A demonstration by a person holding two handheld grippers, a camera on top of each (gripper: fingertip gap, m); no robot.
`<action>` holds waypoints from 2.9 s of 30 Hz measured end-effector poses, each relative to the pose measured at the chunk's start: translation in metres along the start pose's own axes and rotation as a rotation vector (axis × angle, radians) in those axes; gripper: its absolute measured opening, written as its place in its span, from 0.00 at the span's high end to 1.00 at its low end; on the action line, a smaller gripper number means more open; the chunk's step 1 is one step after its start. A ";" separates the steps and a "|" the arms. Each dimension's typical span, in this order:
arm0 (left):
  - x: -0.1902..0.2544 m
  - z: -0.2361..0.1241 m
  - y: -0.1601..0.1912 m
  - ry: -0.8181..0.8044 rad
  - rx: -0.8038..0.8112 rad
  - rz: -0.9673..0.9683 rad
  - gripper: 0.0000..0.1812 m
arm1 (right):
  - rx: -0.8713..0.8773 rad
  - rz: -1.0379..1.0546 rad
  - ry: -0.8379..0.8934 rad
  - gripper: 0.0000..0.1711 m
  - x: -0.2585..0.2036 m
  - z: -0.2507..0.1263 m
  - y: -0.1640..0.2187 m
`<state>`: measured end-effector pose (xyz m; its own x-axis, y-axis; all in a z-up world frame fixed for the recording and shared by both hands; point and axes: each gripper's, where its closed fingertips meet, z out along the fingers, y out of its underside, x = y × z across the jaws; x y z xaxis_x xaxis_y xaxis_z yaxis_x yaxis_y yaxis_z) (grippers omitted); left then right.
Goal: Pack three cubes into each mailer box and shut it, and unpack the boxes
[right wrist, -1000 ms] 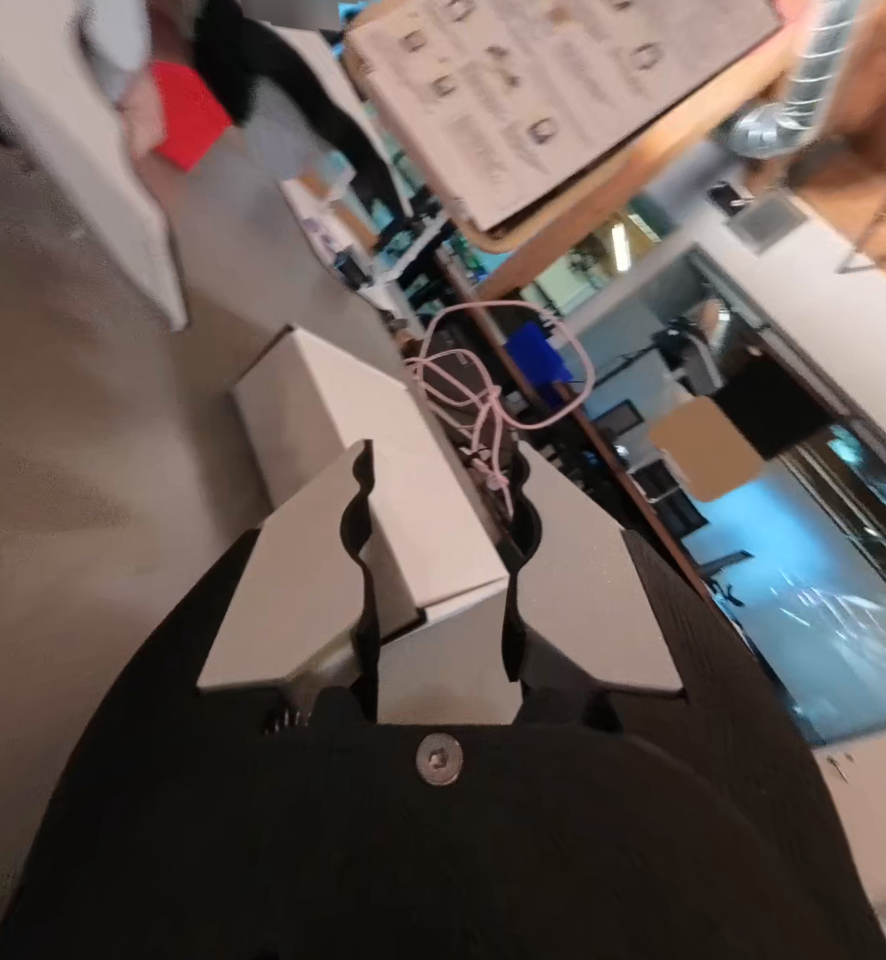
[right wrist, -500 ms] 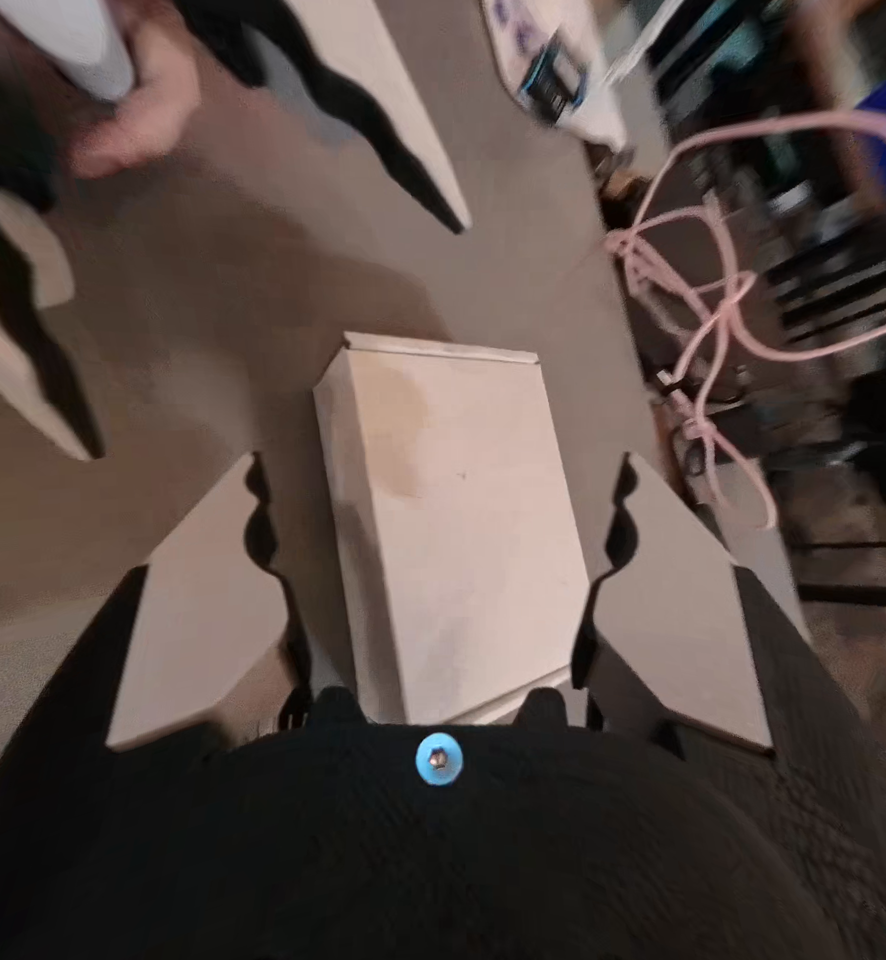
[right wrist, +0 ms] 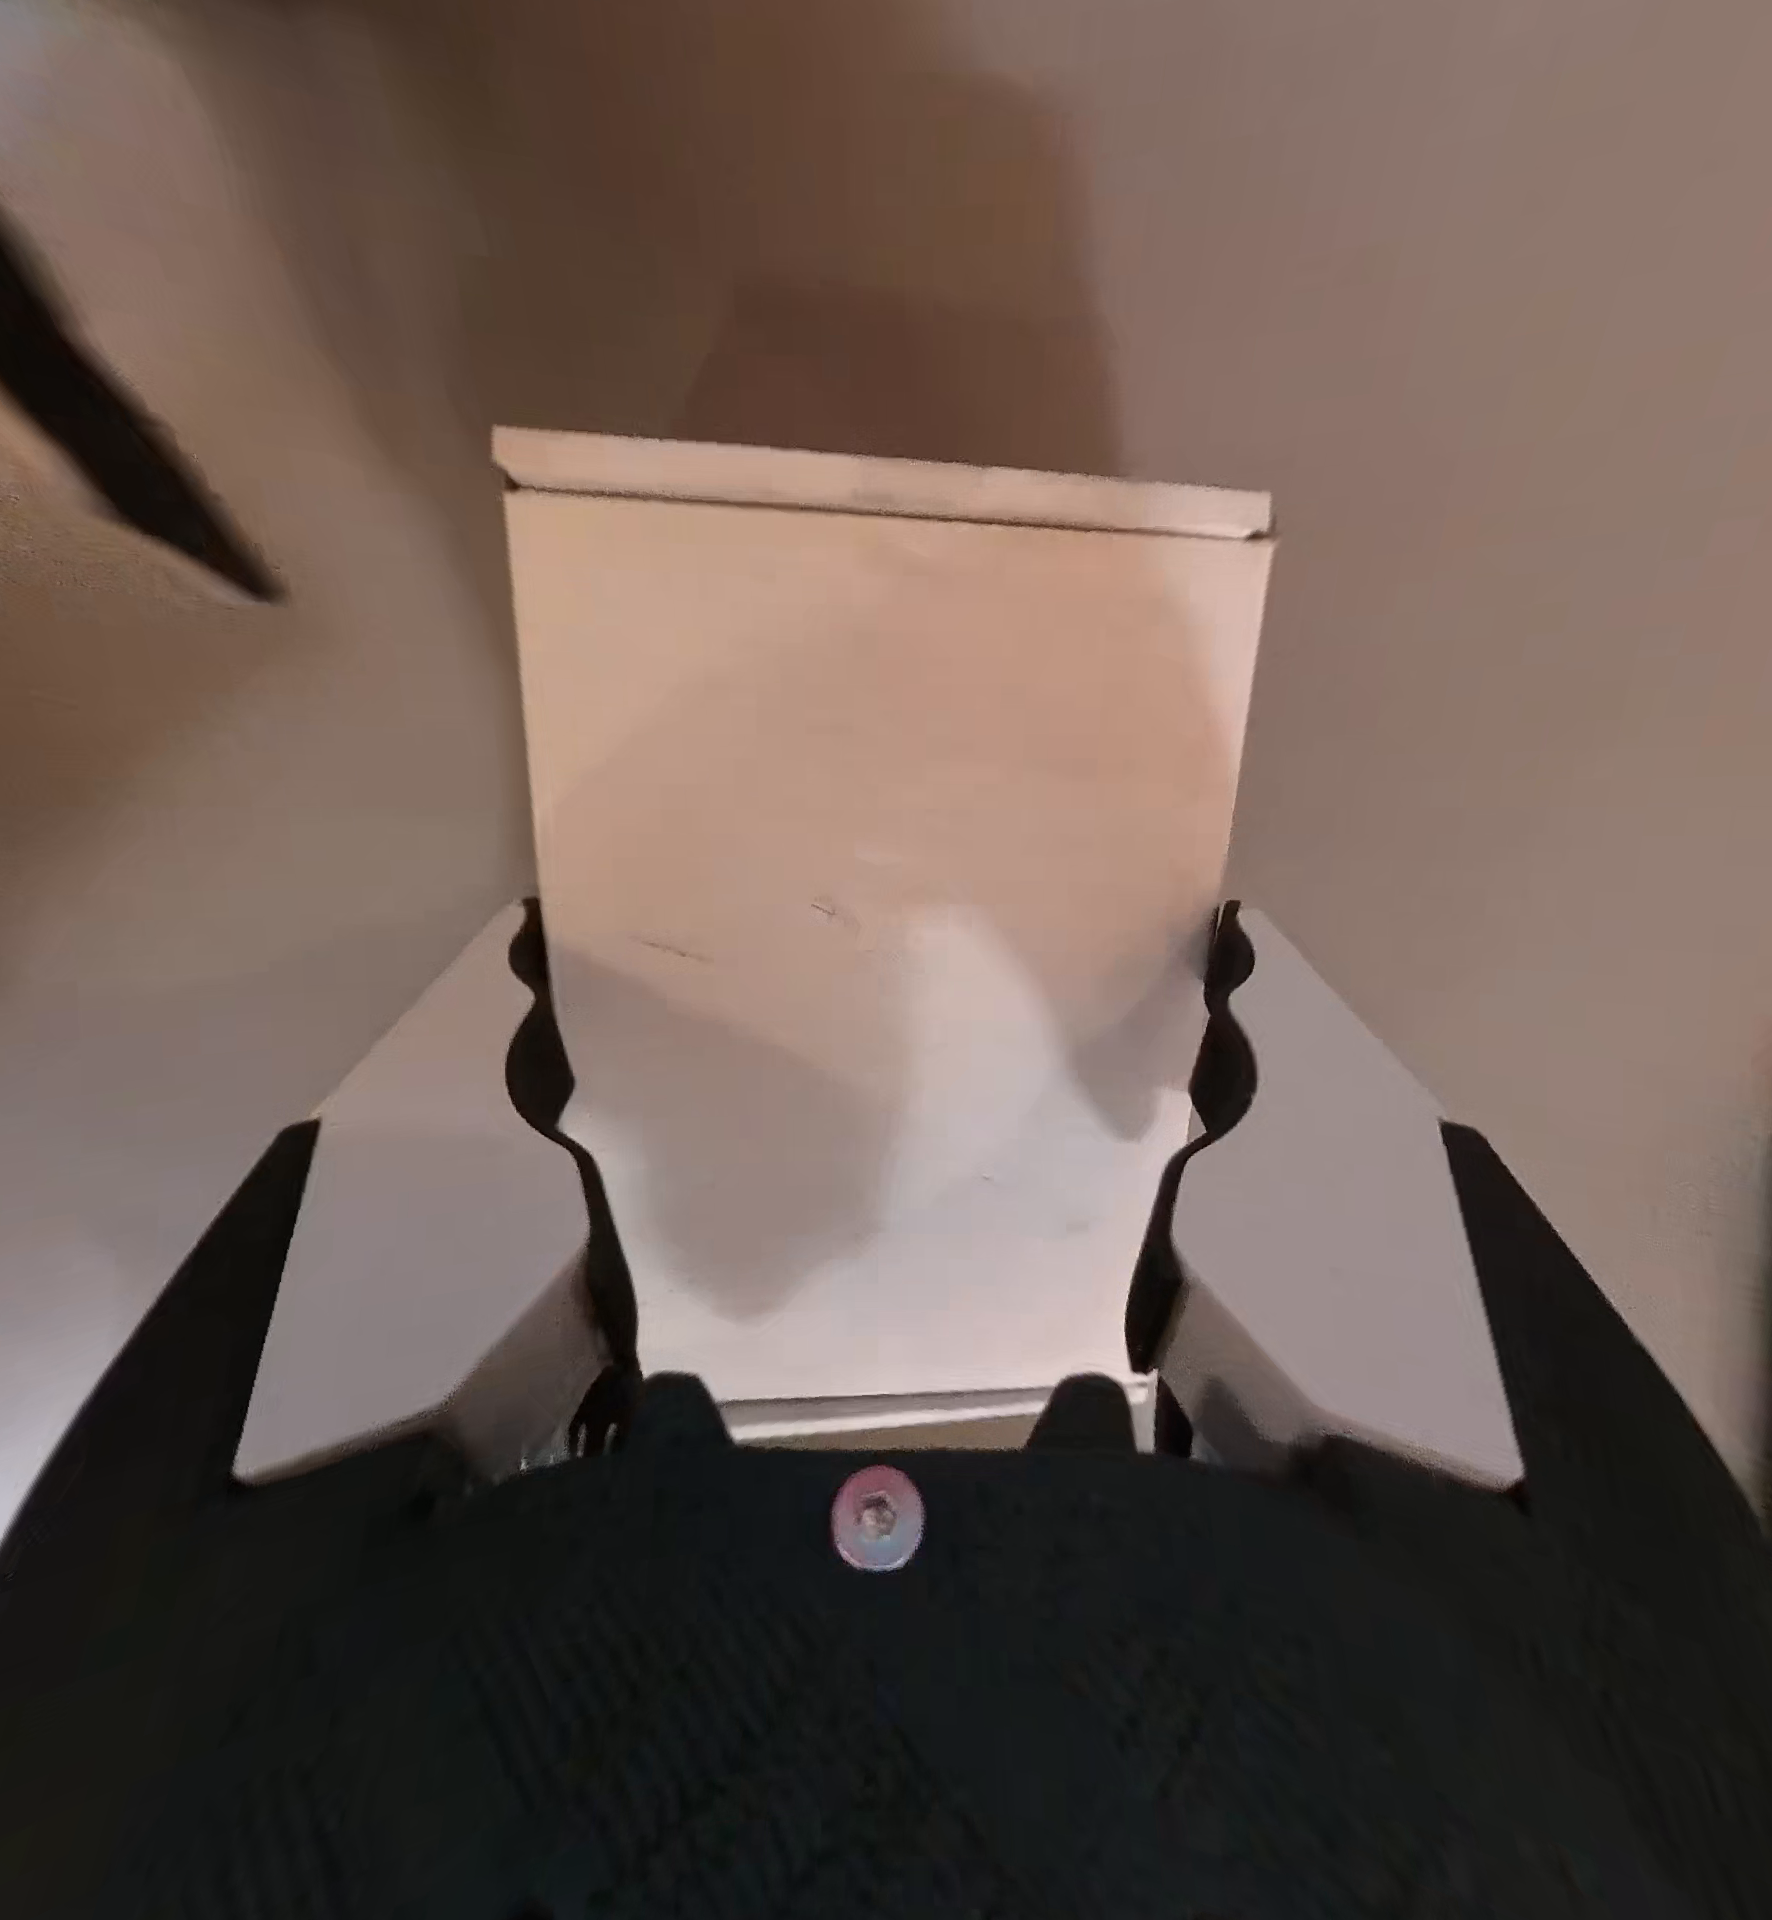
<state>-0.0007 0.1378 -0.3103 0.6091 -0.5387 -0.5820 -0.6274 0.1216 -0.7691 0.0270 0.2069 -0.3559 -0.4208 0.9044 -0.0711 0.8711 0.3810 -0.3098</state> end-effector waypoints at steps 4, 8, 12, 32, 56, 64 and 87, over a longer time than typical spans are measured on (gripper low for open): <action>0.010 0.008 0.007 -0.020 -0.076 0.178 0.26 | 0.083 0.073 -0.219 0.28 -0.031 -0.008 -0.005; 0.026 0.014 0.000 0.009 -0.047 0.259 0.30 | 0.109 0.094 -0.389 0.28 -0.066 -0.014 -0.008; 0.037 0.013 -0.020 0.029 0.063 0.278 0.51 | 0.161 0.061 -0.374 0.28 -0.078 -0.016 -0.017; 0.010 0.010 -0.013 0.198 0.033 -0.472 0.63 | 0.074 -0.510 0.525 0.48 -0.083 -0.049 -0.036; -0.006 -0.034 -0.100 0.147 0.600 -0.530 0.33 | 1.467 -0.155 0.080 0.63 -0.126 -0.162 -0.070; -0.003 -0.034 -0.101 0.170 0.533 -0.510 0.62 | 1.442 -0.008 0.256 0.39 -0.104 -0.148 -0.047; 0.016 -0.020 -0.070 0.143 0.153 -0.218 0.24 | 0.338 -0.371 0.657 0.54 -0.095 -0.084 -0.010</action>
<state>0.0431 0.1036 -0.2608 0.6399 -0.6768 -0.3641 -0.4023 0.1086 -0.9090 0.0792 0.1330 -0.2666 -0.3409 0.6991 0.6286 0.5373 0.6935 -0.4799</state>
